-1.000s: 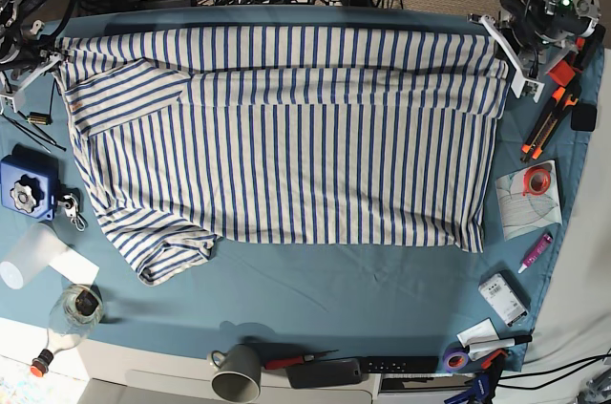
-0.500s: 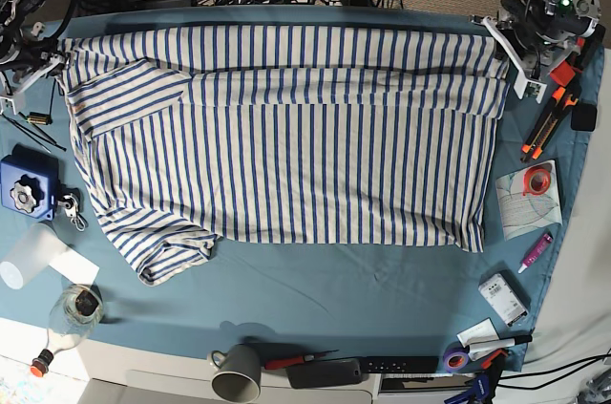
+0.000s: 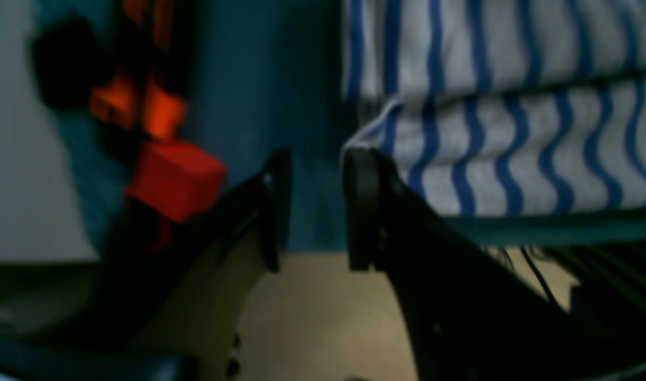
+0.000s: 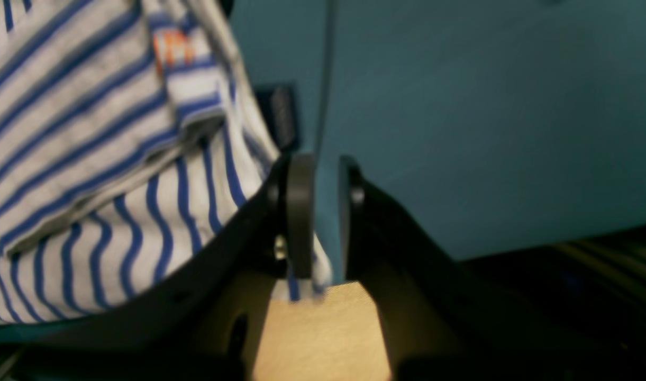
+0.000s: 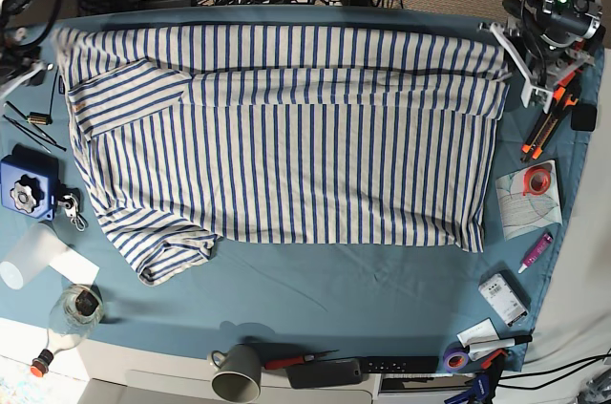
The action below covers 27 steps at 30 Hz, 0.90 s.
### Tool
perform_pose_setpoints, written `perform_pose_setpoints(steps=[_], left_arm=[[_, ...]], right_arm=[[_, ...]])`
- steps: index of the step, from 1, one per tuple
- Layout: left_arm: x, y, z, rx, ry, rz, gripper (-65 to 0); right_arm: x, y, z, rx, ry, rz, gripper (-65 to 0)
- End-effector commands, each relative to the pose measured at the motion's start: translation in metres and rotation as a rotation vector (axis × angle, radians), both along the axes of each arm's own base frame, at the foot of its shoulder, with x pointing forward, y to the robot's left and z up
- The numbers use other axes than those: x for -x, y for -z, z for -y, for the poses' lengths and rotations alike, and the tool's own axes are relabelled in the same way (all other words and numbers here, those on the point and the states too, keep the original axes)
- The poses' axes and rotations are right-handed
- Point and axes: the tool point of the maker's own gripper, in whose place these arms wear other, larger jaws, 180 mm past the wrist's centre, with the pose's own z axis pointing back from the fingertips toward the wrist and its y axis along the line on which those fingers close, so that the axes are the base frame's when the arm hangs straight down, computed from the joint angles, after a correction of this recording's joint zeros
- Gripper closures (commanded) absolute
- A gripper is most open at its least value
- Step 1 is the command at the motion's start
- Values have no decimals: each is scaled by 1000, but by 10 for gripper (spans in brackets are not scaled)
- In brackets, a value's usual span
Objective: Fold the T-shirt properly
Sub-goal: 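Open both grippers and raise them off the shirt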
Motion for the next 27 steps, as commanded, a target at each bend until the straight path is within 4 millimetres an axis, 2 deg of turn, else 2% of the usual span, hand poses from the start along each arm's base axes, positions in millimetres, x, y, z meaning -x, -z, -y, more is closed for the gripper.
perform_pose_setpoints(steps=[1,6,10,13,17,21,24,27], left_arm=[[-10,-15,-3,-27,12,67,-190],[-40,-48,9,-4,61,289,-190],[-53,-58,10,-1,65,345,-190],[-49,-53,7,-10,51,301,-190],[-35,-39,-6,-33,-30,191,-190],[-27,-35,-17,-94,-52,159,-190],[-30,-37,-15,-80,-47,176,-190],[-44,-49,-2,-22,-12,282,-190]], right_arm=[[-8,-22,11,52,-12,44,-93],[-17,-50,19,102,-19,122,-92],[-33,-68,16,103,-42,190,-92],[-40,-73,16,103,-39,215,-92],[-39,-72,17,106,-36,208,-92],[-39,-73,17,106,-36,210,-92],[-40,-73,17,108,-37,215,-92],[-46,-79,17,117,-41,259,-93]])
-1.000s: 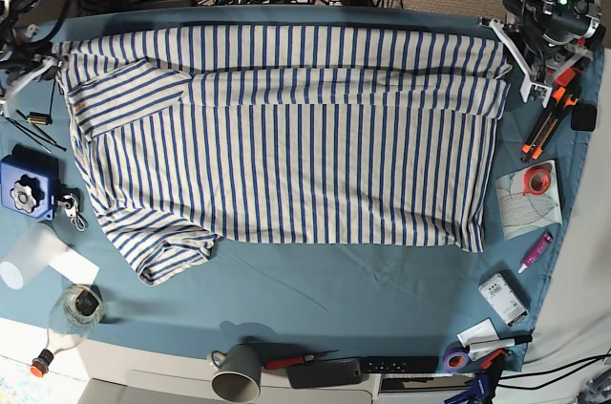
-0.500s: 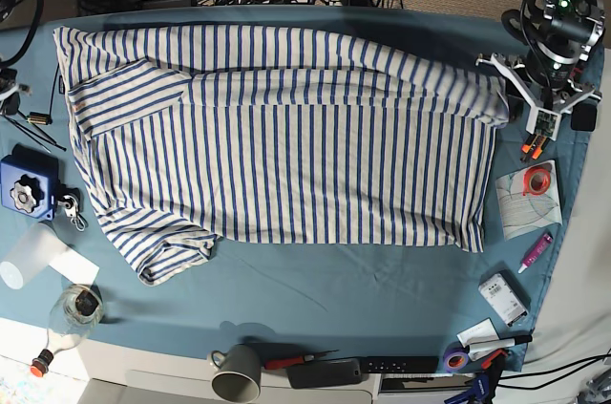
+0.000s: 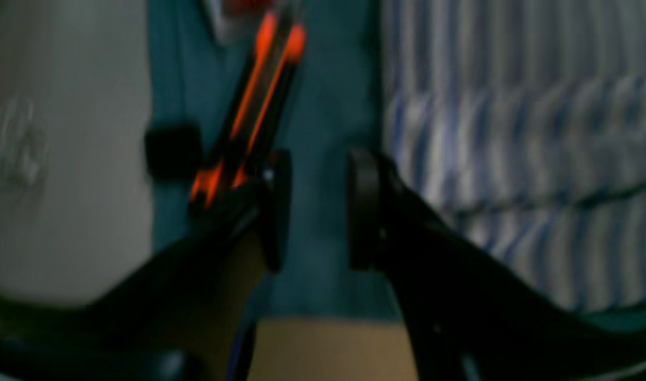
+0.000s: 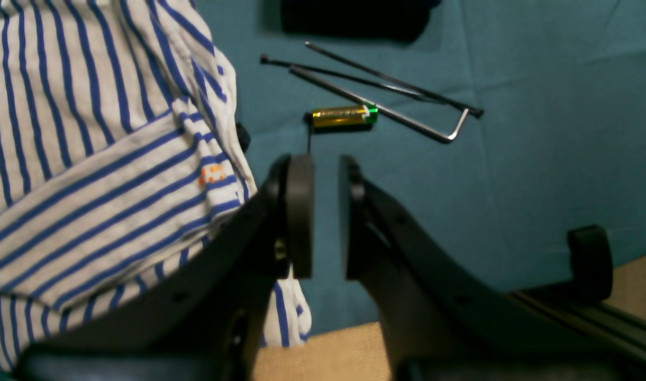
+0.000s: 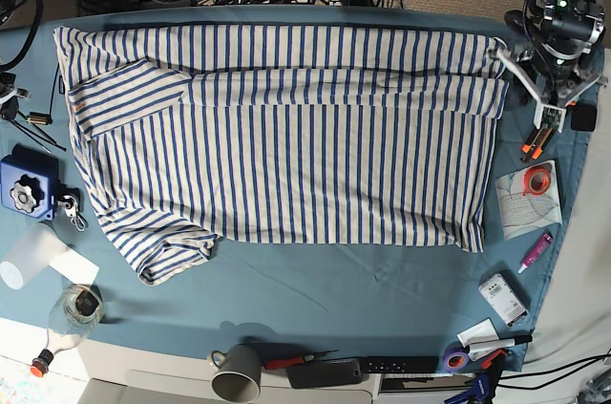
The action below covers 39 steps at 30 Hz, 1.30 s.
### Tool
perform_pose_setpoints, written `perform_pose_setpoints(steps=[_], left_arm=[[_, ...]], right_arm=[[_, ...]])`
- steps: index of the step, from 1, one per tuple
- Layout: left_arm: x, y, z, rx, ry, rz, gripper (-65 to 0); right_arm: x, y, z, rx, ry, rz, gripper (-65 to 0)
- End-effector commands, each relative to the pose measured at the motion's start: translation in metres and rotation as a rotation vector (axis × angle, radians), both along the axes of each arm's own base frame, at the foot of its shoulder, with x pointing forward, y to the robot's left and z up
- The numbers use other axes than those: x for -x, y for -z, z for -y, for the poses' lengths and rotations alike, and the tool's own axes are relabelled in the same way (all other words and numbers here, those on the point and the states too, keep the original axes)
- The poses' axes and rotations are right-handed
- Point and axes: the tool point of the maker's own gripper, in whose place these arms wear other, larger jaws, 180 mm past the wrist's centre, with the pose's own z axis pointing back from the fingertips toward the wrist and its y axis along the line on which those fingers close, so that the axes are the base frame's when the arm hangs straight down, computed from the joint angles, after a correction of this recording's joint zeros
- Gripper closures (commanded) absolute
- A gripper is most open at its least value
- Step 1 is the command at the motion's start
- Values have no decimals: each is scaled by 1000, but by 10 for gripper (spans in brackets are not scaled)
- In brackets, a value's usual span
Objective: Fold the T-shirt properly
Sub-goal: 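Open both grippers and raise them off the shirt, then lower both grippers onto the shirt's side edges beside the sleeves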
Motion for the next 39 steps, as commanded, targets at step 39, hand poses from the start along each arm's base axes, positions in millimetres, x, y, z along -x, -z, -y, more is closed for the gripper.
perform_pose_setpoints(steps=[39], left_arm=[[-74,-11,53,47,130,188,-271]], right_arm=[[-209,-47,-45,162,-151,313,-92]])
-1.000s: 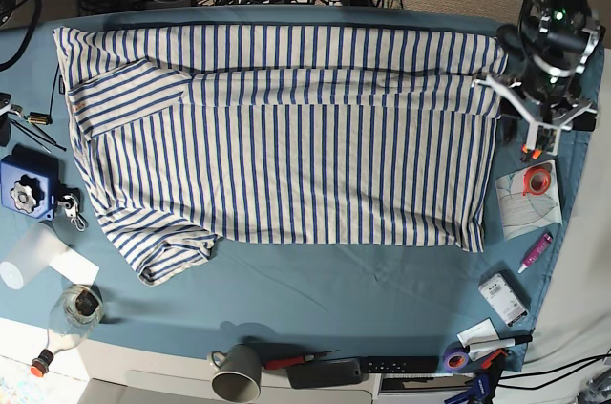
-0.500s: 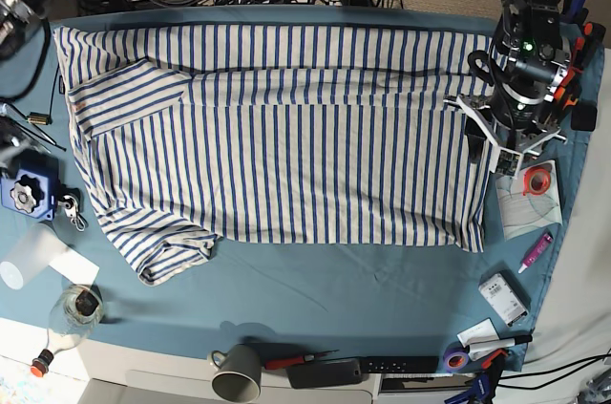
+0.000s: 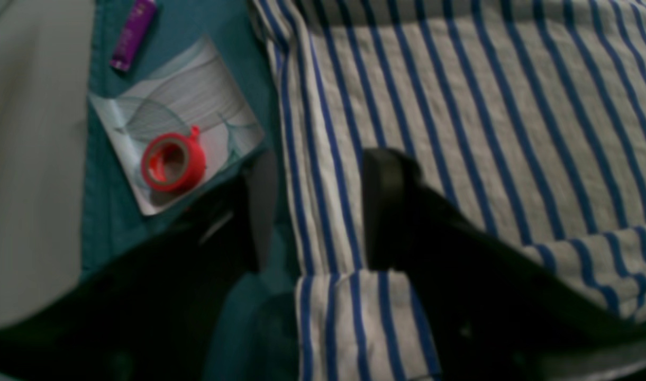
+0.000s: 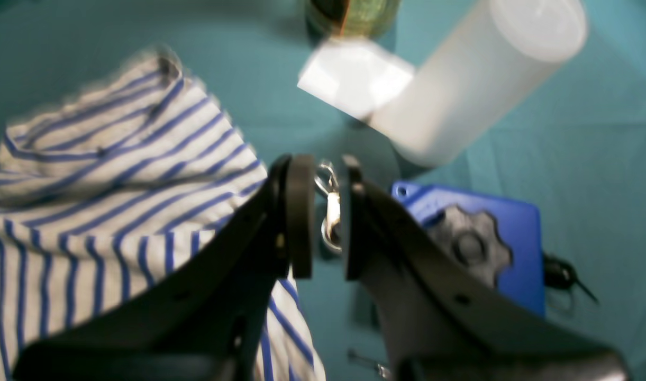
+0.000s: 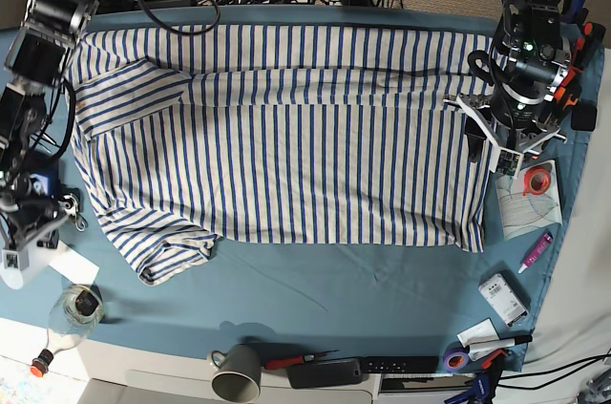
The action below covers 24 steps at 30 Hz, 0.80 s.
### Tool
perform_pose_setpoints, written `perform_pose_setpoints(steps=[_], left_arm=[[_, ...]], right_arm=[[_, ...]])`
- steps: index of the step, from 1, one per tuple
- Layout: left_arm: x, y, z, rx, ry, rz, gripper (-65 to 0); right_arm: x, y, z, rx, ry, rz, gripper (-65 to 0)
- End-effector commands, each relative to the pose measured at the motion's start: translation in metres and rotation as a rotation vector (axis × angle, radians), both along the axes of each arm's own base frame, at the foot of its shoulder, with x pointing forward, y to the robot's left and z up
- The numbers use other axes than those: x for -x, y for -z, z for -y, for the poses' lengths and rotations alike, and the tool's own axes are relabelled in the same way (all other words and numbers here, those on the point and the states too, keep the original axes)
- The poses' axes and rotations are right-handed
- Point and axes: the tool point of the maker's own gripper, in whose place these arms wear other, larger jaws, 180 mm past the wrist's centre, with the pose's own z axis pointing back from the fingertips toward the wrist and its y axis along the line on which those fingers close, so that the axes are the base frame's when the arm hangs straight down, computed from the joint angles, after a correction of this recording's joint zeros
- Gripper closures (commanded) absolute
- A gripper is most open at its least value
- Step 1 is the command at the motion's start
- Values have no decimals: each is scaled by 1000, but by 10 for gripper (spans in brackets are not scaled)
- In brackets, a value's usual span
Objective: Fold the T-shirt properly
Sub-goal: 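Lower both grippers onto the shirt's side edges beside the sleeves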
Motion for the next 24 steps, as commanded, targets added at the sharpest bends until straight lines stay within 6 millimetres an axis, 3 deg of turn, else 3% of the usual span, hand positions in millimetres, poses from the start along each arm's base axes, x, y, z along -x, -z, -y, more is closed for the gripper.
perform_pose_setpoints(steps=[1,7,13,24], left_arm=[[-5,-12,-1,-5,3,46,-271],[-5,-12,5,47,13,44,-271],[-4,-11,5,46,12,37,-271],[3,-3,5,44,6,2,-271]], right_arm=[[-12,-31,8,21,3,88,-91],[-38,-16,20,-12,67,76,-90],[-60,11,9,28,27,-22,-90],[-62,50,-12,61,24,-165,-93]])
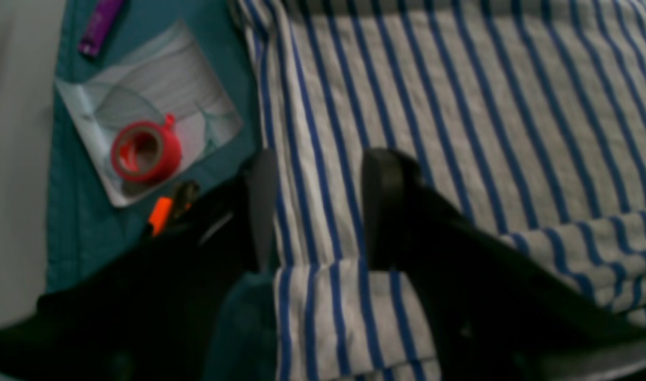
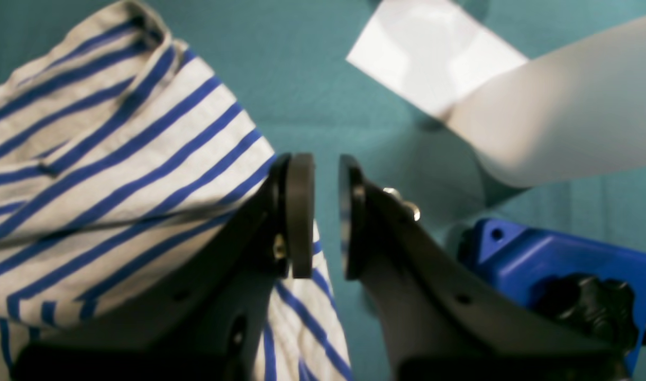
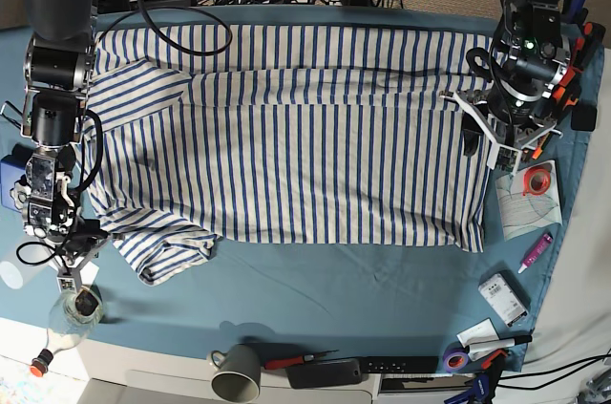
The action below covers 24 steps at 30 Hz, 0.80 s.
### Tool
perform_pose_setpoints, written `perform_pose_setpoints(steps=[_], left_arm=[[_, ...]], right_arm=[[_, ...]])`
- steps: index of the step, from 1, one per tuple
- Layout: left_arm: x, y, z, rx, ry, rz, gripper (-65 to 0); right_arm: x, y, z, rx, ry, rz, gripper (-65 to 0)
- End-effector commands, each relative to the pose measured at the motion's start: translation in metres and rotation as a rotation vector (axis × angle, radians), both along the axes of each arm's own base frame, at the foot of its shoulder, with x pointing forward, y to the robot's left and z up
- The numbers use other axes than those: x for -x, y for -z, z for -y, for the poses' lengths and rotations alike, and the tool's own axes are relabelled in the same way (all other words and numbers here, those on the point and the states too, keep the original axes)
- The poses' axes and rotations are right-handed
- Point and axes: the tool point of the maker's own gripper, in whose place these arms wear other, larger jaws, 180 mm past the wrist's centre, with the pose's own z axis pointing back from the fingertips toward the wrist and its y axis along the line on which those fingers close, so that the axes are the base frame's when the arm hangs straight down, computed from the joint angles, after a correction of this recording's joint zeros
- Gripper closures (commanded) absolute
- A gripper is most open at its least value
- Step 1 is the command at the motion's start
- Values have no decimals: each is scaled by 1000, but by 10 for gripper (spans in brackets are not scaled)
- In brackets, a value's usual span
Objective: Fold the T-shirt properly
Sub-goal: 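Lower both grippers onto the shirt's side edges beside the sleeves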
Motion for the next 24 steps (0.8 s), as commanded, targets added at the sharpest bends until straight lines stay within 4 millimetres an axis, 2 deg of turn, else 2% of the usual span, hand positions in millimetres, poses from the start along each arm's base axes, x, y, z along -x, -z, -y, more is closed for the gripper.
perform_pose_setpoints(steps=[1,5,9,16,24], left_arm=[[-4,-10,-2,-5,1,36,-271],[-2,-7,-2,-9,-1,19,-271],[-2,-7,-3,-10,-2,18,-271],[-2,-7,-3,-9,-2,18,-271],[-2,-7,-3,-9,-2,18,-271]], right_arm=[[-12,-30,14,20,23,73,-93],[-2,-27,33,23,129,77,-93],[17,-5,39,-46,176,62,-93],[39,27,37,-83,173,22,-93],[48,61,18,-177,173,-42,-90]])
